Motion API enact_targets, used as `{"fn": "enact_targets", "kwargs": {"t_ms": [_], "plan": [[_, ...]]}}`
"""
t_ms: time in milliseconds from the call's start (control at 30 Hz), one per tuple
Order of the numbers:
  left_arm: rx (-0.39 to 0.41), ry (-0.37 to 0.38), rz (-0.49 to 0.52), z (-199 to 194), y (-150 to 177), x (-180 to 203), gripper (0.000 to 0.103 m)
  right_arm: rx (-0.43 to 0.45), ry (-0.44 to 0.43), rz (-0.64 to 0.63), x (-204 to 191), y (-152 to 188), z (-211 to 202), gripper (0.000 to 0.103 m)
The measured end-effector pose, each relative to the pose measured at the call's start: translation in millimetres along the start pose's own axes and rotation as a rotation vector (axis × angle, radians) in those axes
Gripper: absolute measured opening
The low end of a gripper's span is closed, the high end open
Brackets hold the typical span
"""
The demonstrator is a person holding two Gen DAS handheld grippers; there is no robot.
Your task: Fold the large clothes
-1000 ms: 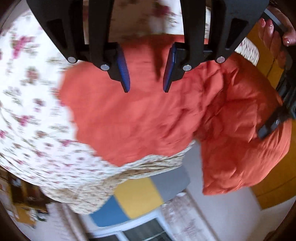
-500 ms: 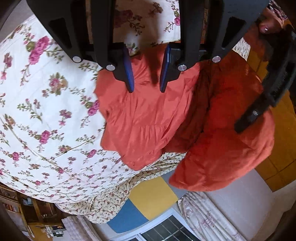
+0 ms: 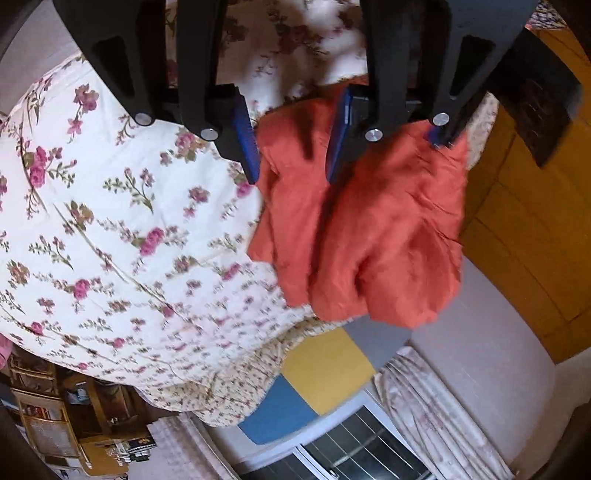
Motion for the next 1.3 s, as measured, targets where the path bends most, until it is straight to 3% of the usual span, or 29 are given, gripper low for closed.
{"fn": "enact_targets", "kwargs": {"t_ms": [200, 267, 300, 333, 400, 533, 667, 733, 800, 867, 967, 1033, 1100, 1233, 1300], "plan": [[0.030, -0.004, 0.053, -2, 8, 6, 0.071, -0.021, -0.120, -0.040, -32, -19, 3, 0.043], [0.033, 0.003, 0.063, -3, 9, 9, 0.071, -0.077, -0.125, -0.076, -41, -18, 15, 0.038], [0.034, 0.006, 0.067, -5, 10, 9, 0.071, -0.114, -0.125, -0.090, -45, -17, 23, 0.027], [0.033, 0.010, 0.073, -7, 10, 10, 0.071, -0.135, -0.110, -0.101, -46, -17, 28, 0.012], [0.030, 0.026, 0.084, -13, 13, 10, 0.071, -0.149, -0.016, -0.127, -40, -14, 35, 0.007], [0.052, 0.056, 0.069, -47, 17, -2, 0.071, -0.176, 0.056, -0.115, -18, 1, 45, 0.006], [0.074, 0.005, -0.051, -75, 18, -41, 0.071, -0.160, 0.053, -0.077, -10, 8, 45, 0.007], [0.101, -0.060, -0.158, -87, 16, -75, 0.071, -0.155, 0.040, -0.059, -12, 7, 42, 0.010], [0.141, -0.174, -0.274, -97, 15, -115, 0.078, -0.144, 0.029, -0.072, -17, 3, 37, 0.015], [0.162, -0.272, -0.405, -102, 19, -156, 0.081, -0.114, 0.037, -0.087, -24, -4, 30, 0.027], [0.144, -0.331, -0.664, -93, 34, -219, 0.081, -0.039, 0.001, -0.103, -39, -24, 19, 0.033], [0.086, -0.298, -0.736, -77, 42, -235, 0.081, 0.002, -0.039, -0.115, -53, -37, 15, 0.042], [0.077, -0.268, -0.753, -67, 41, -241, 0.081, 0.012, -0.105, -0.141, -71, -46, 17, 0.052], [0.060, -0.200, -0.720, -52, 37, -227, 0.081, -0.063, -0.144, -0.228, -106, -54, 48, 0.057], [0.060, -0.167, -0.727, -49, 36, -220, 0.081, -0.126, -0.076, -0.256, -114, -55, 78, 0.052]]}}
Point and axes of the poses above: each gripper's, at about its wrist camera, not at the fingertips, and z roughly the way its jaws point, x to its right, y to its underside, the point moved 5 cm from there along z, roughly the way its jaws point, and after that the axes turned 2 degrees about y, right-handed, at the moved point
